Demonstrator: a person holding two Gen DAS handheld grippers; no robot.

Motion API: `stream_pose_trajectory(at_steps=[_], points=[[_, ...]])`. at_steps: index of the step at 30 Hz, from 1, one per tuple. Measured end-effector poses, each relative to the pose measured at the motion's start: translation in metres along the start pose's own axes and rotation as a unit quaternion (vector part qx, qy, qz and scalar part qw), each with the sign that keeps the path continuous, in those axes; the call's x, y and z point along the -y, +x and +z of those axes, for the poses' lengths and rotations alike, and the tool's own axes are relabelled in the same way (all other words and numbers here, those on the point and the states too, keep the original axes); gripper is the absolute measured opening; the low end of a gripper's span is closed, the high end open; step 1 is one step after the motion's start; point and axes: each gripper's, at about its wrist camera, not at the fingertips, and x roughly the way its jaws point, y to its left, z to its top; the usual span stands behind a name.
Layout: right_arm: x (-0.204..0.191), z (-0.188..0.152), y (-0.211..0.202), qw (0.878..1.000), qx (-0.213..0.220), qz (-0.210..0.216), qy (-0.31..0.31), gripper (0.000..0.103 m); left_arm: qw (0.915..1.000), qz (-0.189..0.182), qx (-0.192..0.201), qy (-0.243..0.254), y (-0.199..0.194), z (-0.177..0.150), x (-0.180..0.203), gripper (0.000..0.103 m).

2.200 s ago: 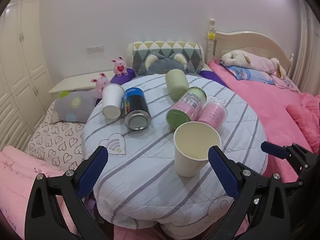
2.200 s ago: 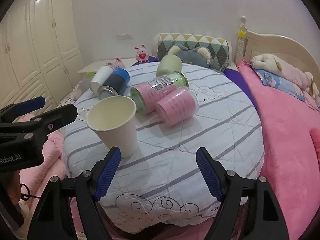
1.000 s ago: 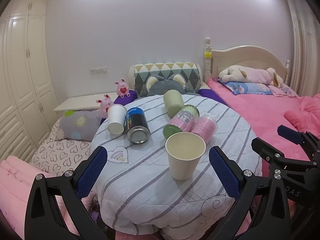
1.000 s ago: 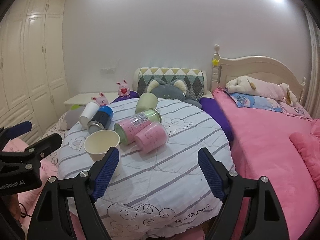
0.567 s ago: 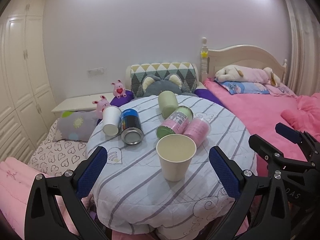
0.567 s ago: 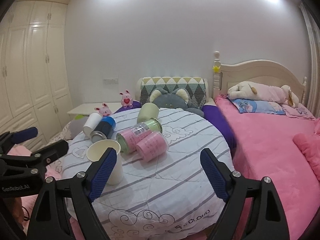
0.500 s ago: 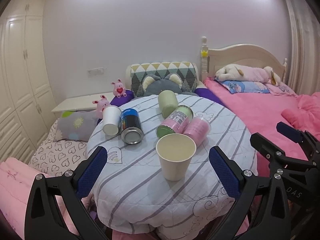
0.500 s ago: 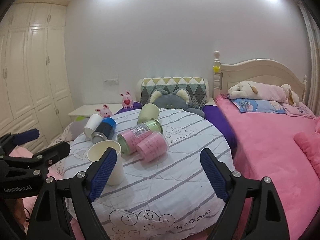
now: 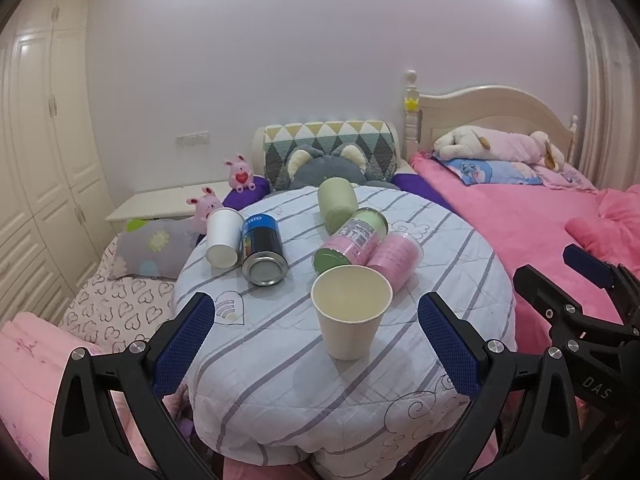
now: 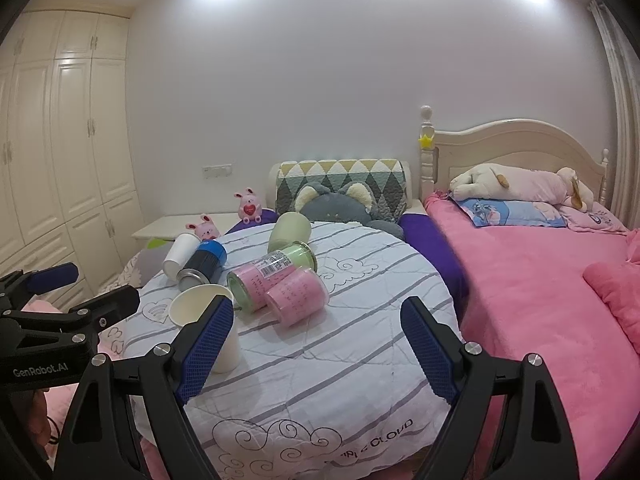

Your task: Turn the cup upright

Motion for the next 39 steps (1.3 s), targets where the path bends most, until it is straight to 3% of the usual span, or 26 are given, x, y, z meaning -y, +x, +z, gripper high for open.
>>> stream_pose_trajectory(at_steps=[39], points=[[-0.006,-0.008,0.022,0.999,-0.043,-0.001,-0.017,0.087,0.9998,0.004,-0.013,0.016,0.023,-0.01,-0.004,0.103]])
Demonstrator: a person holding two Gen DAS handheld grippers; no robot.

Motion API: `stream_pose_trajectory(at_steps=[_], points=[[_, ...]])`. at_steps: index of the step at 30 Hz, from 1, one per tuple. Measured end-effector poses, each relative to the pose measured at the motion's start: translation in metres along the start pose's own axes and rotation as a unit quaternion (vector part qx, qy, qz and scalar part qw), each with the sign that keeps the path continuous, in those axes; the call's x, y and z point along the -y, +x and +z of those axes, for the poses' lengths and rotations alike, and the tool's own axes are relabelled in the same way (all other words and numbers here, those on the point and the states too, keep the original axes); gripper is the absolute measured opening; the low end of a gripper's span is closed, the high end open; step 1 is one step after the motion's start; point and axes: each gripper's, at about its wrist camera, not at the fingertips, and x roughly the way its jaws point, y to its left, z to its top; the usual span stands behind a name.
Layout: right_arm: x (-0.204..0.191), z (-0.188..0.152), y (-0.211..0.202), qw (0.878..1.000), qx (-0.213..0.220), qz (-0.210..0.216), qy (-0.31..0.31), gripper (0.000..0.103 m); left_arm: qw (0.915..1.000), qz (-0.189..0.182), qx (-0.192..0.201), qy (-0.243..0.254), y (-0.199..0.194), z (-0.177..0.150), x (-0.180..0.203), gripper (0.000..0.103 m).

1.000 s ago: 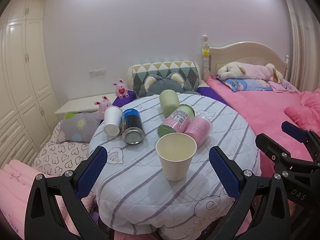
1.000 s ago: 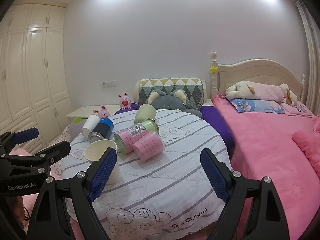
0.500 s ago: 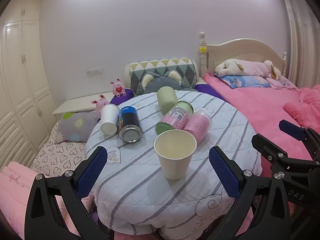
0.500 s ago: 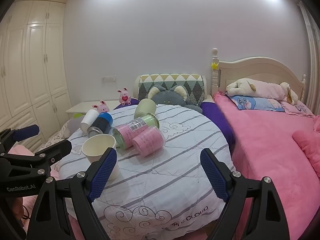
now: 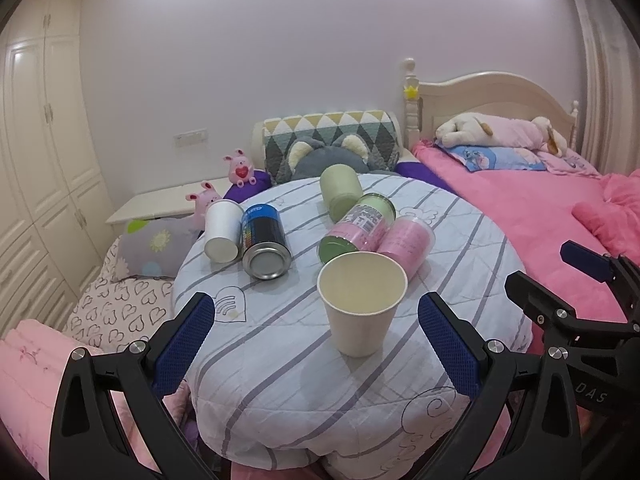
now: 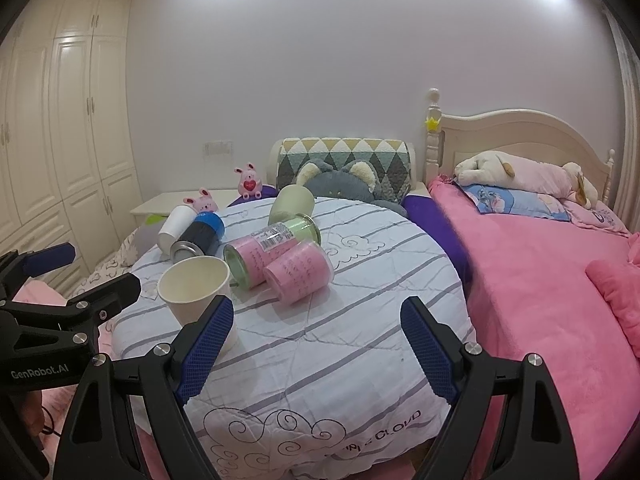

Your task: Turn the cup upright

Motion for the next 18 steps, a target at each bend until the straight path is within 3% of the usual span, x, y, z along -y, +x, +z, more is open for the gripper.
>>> stream_pose_trajectory(at_steps=[18], points=[[-0.0042,-0.0015,0.0073,1.0,-0.009,0.0,-0.005,0.087,1.0,-0.004,-0.004,-0.004,0.0049,-0.0011,-0.0029,0.103]])
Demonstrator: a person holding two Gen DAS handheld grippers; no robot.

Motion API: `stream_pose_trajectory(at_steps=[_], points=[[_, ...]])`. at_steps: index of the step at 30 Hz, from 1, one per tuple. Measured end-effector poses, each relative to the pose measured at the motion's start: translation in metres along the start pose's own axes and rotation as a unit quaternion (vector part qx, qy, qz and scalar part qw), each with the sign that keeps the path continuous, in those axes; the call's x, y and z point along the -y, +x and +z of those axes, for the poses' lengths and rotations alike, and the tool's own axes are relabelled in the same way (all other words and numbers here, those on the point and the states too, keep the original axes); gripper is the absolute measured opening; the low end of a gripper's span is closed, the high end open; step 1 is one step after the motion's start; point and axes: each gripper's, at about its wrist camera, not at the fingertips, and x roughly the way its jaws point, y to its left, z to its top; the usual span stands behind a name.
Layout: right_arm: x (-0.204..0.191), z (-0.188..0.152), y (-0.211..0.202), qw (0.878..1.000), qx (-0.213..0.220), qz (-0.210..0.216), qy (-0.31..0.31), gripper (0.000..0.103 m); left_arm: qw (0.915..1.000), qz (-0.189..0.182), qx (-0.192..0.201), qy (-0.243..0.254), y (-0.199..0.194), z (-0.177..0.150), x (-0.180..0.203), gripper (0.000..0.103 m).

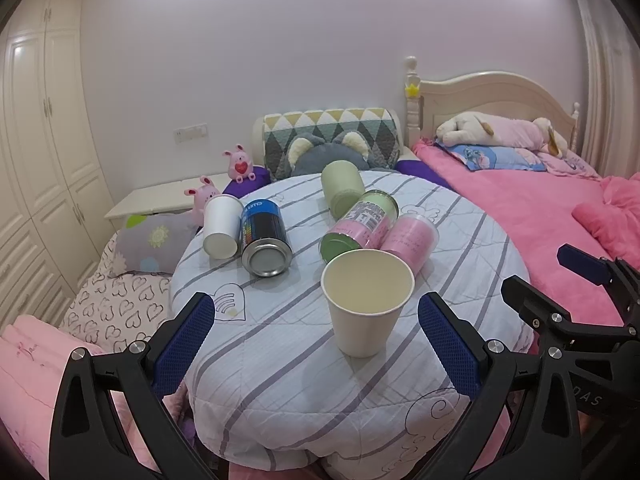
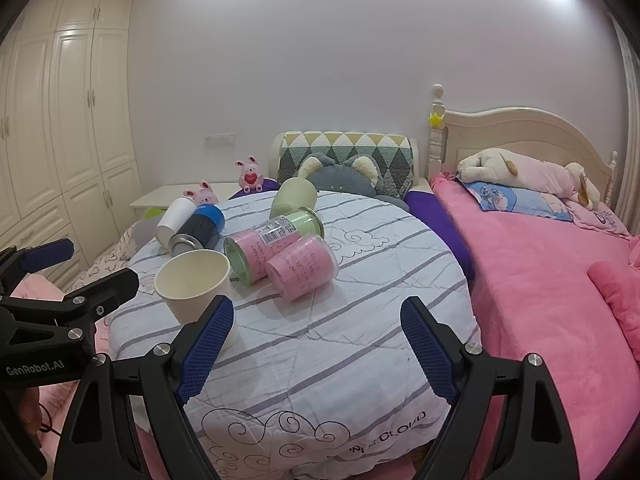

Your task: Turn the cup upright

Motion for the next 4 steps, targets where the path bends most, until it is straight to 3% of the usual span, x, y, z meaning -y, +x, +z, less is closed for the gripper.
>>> stream_pose_trajectory(at_steps=[4], points=[[-0.0003,-0.0017,0.0029,1.0,-0.004,0.0,-0.002,0.087,1.0,-0.001,-0.003,-0.003,0.0043,-0.0015,-0.0011,0.103]])
